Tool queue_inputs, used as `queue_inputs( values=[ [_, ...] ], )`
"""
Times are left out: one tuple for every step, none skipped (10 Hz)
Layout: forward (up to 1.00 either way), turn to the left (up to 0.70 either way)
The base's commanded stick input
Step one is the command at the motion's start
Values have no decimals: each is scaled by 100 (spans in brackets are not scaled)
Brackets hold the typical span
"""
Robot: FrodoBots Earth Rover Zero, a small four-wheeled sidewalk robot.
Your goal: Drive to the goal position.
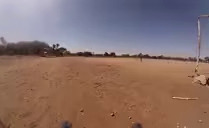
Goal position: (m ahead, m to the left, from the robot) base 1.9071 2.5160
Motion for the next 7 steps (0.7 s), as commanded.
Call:
queue_inputs(
  values=[
    [0, 0],
    [0, 0],
    [0, 0],
    [0, 0],
    [9, 0],
    [43, 0],
    [70, 0]
  ],
)
